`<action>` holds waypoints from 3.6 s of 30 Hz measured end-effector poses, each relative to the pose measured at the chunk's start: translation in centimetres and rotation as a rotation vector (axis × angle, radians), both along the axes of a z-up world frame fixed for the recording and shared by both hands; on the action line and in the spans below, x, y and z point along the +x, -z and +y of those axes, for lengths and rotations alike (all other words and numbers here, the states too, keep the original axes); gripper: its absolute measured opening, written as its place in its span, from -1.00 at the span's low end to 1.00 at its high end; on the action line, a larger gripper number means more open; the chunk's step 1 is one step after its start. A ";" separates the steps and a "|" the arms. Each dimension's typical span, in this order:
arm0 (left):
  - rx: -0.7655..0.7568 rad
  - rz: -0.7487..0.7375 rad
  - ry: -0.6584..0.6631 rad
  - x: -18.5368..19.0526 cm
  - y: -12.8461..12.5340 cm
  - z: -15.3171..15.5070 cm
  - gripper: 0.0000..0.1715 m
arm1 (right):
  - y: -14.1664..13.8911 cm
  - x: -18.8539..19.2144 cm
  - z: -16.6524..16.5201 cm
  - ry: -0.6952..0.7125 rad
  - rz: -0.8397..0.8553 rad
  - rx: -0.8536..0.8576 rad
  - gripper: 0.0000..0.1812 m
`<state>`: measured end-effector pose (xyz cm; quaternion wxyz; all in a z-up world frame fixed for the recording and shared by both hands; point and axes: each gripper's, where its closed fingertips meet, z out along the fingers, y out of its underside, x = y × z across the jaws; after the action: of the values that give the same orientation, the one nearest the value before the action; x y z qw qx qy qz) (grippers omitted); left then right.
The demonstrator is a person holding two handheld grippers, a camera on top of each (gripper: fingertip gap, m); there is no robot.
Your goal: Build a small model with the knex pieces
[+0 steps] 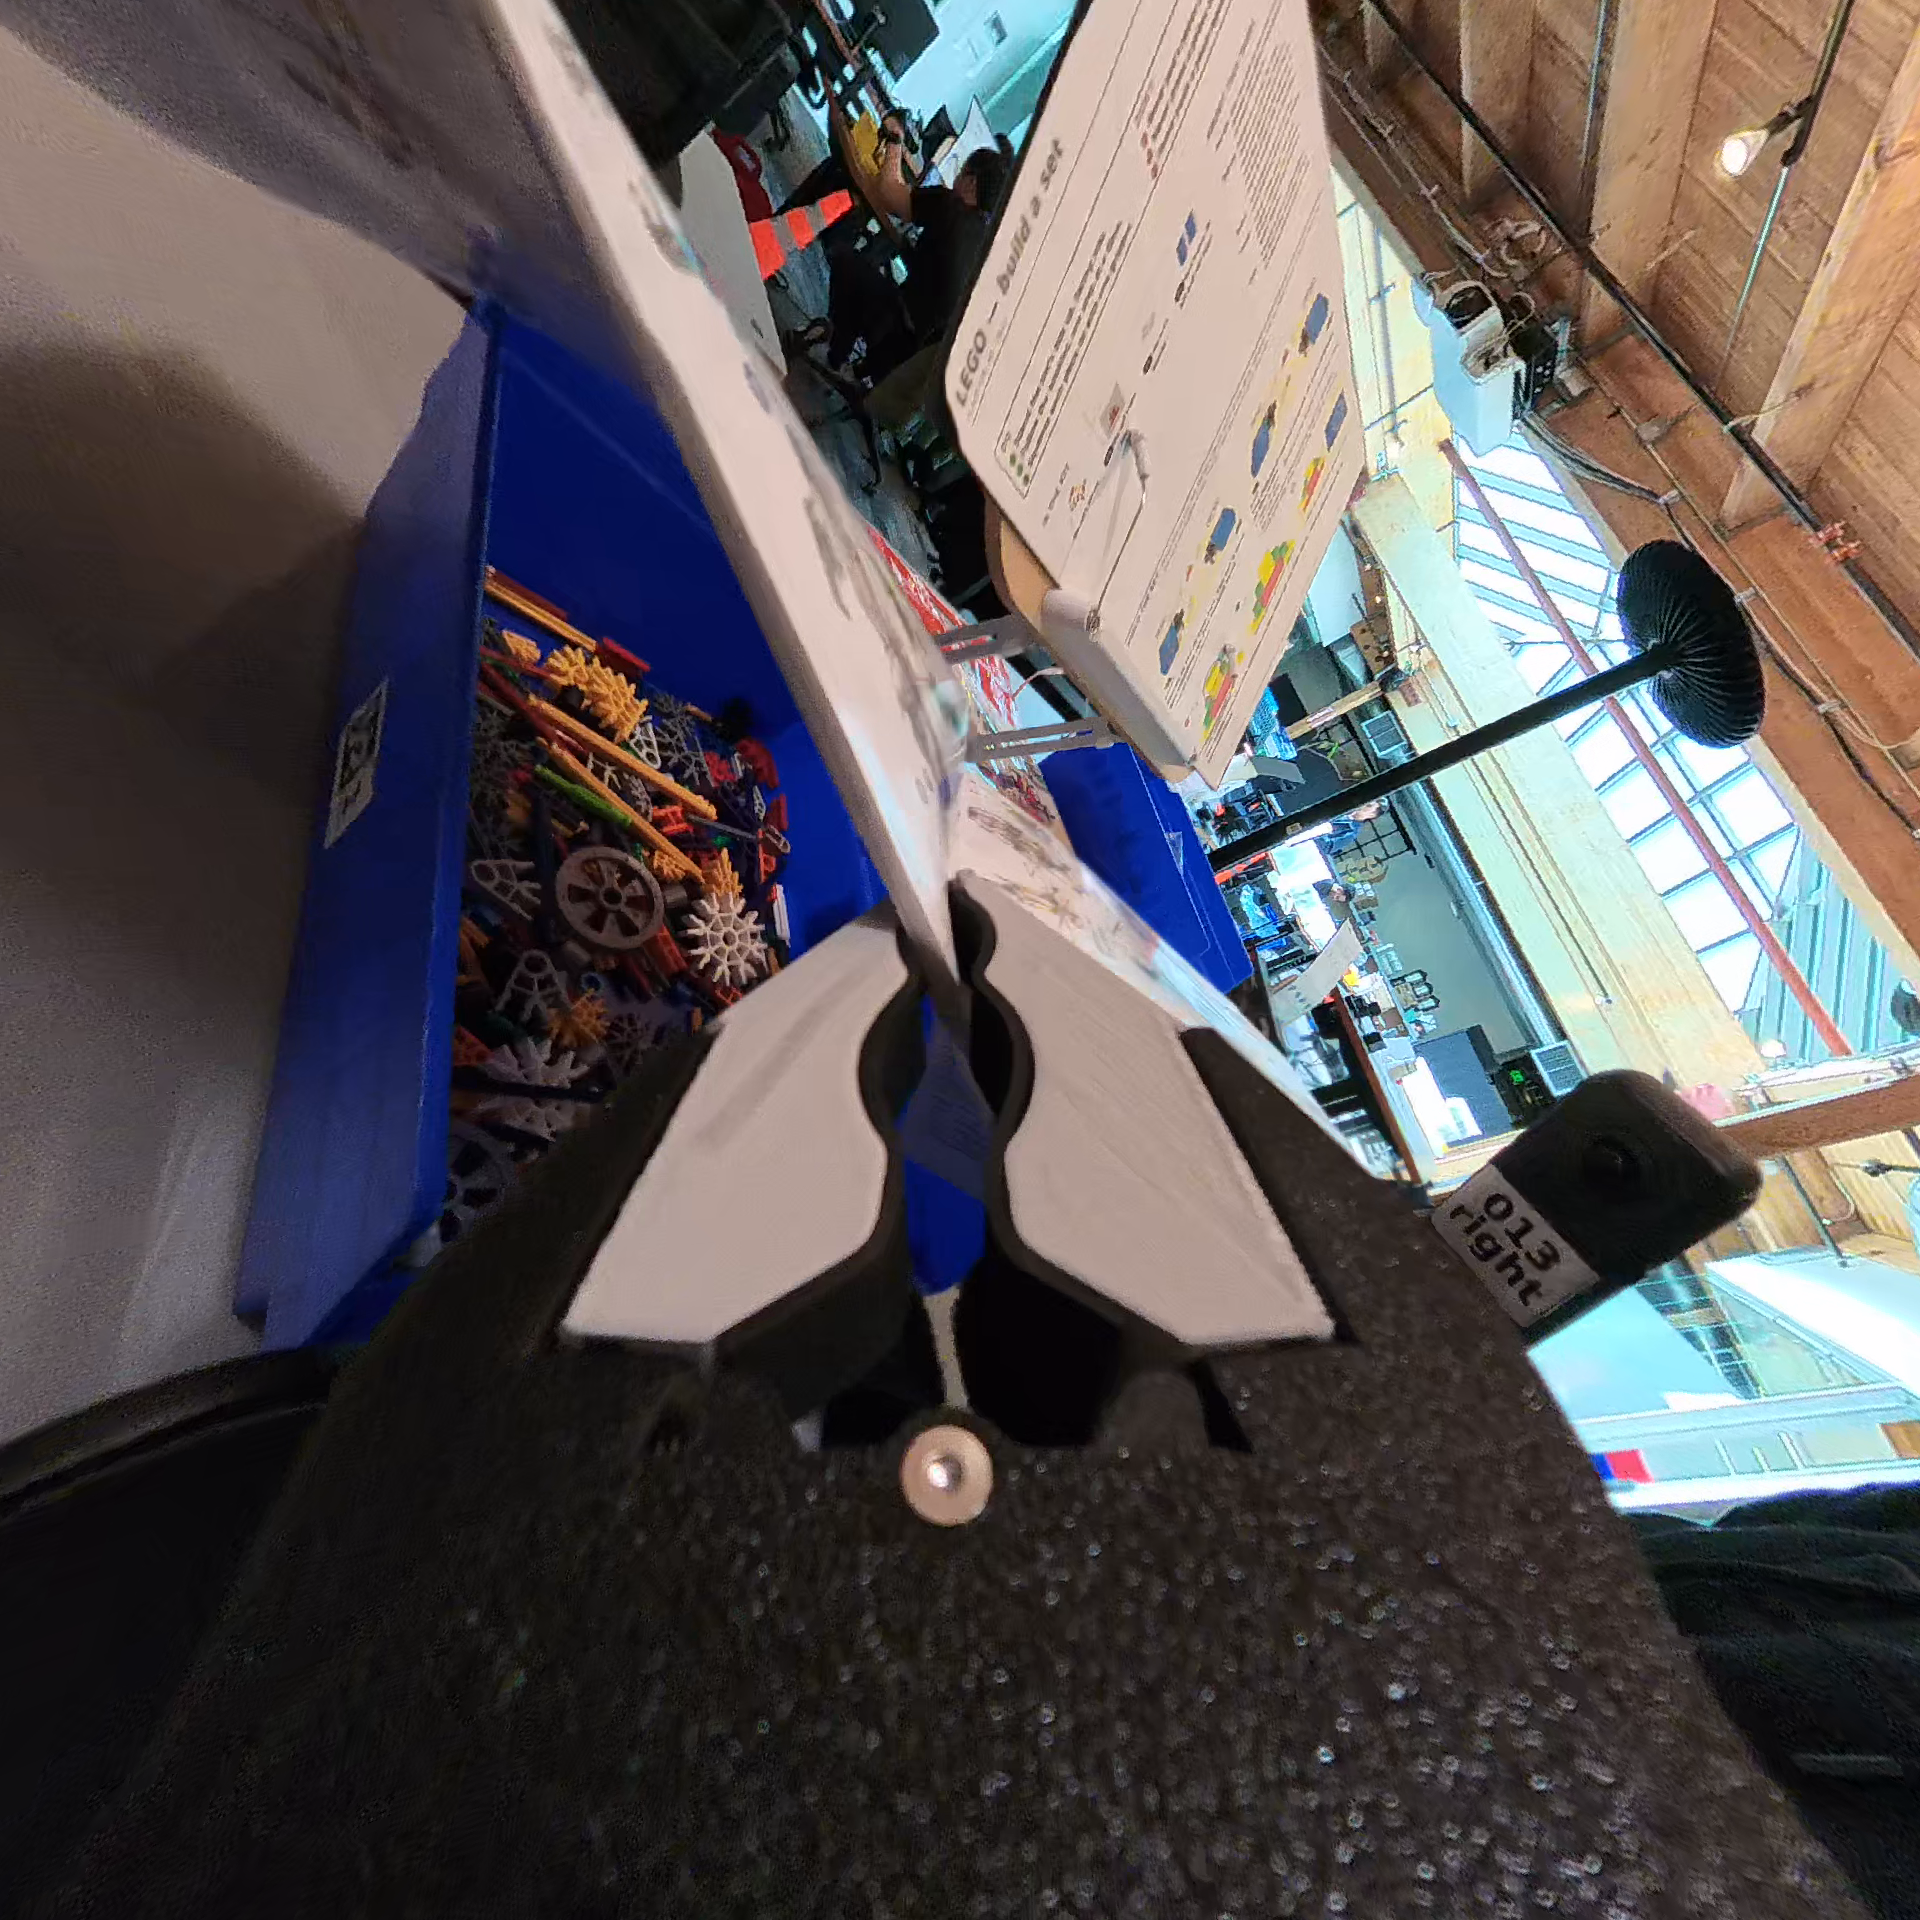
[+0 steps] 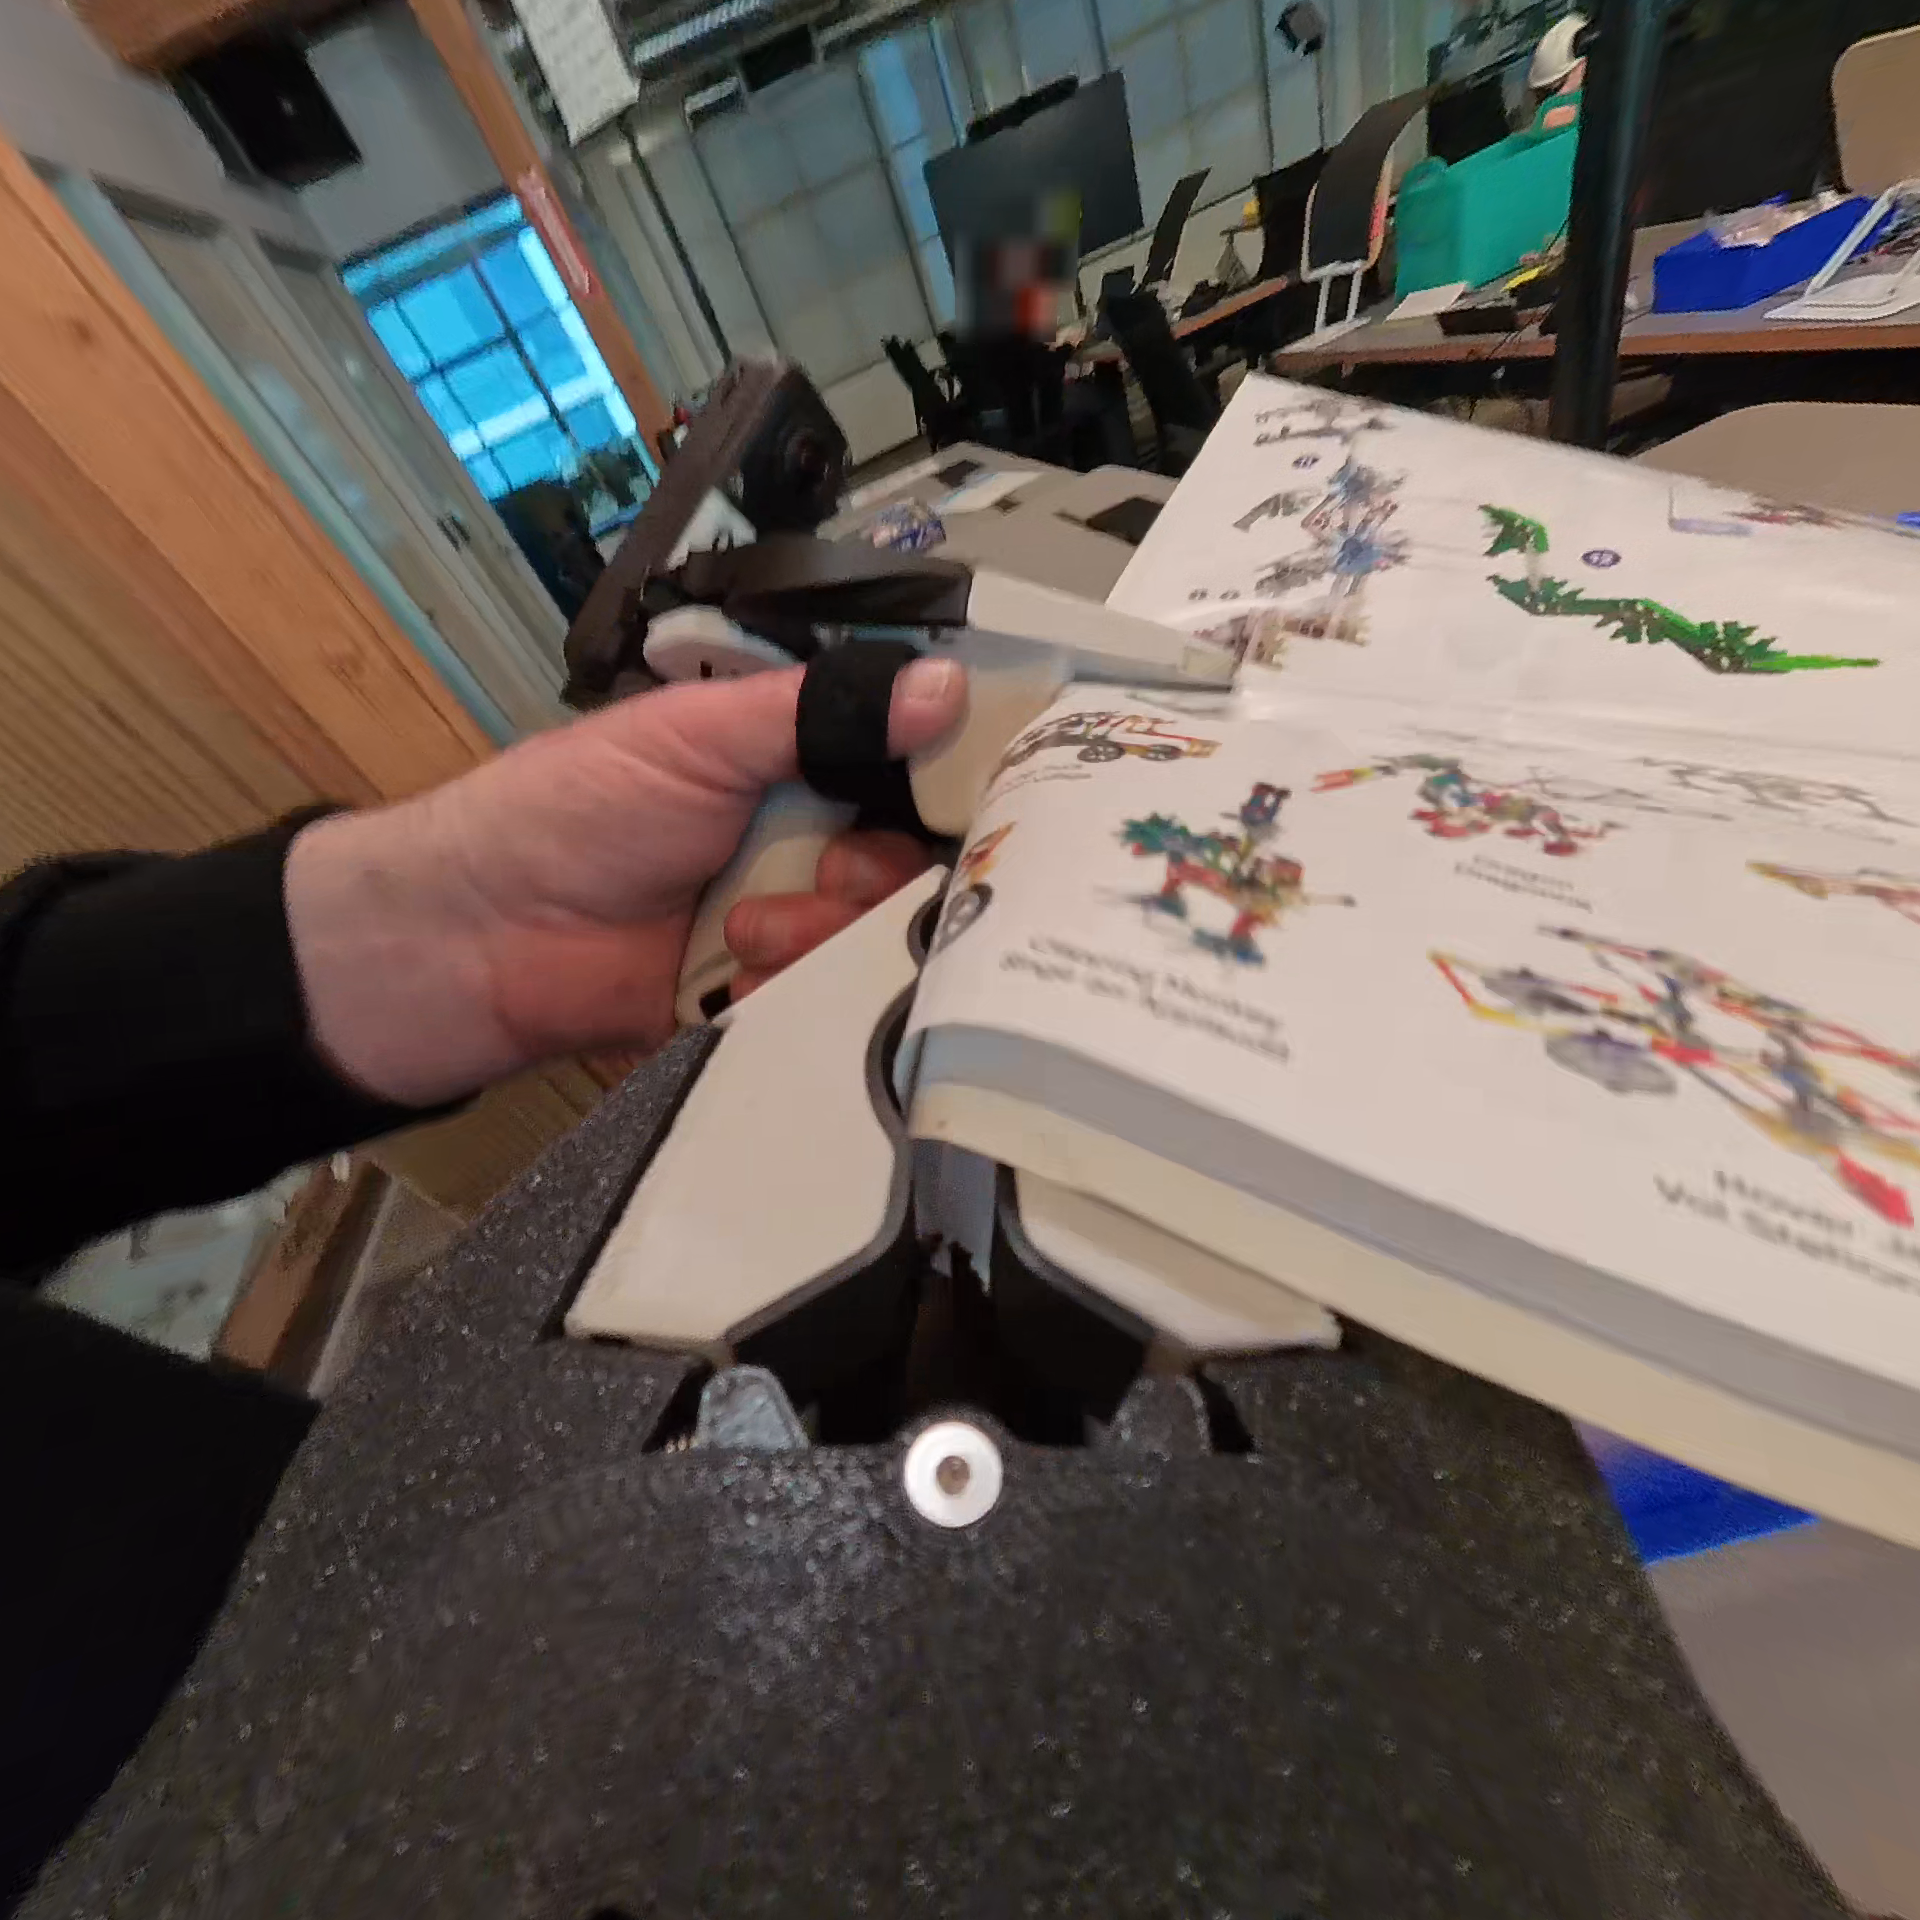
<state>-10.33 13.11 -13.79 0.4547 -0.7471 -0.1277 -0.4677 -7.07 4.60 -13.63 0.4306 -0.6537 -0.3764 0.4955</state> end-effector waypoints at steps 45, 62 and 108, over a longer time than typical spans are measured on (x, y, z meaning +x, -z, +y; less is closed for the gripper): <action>-0.152 -0.038 0.169 0.7 3.1 -5.1 -0.90 | 5.2 7.6 -7.1 -0.407 -0.240 -0.123 -0.47; -0.052 0.068 0.369 3.5 3.0 -8.6 -1.00 | 2.0 6.1 9.6 -0.230 -0.479 0.120 -0.21; 0.419 0.663 0.288 3.4 -0.6 -9.4 -0.94 | -2.9 4.4 4.8 -0.776 0.059 -0.325 -1.00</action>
<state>-6.97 3.74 -13.17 0.5433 -0.7589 0.2290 -0.2764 -2.68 9.41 -10.76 0.1141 -0.5085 -0.4993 0.6922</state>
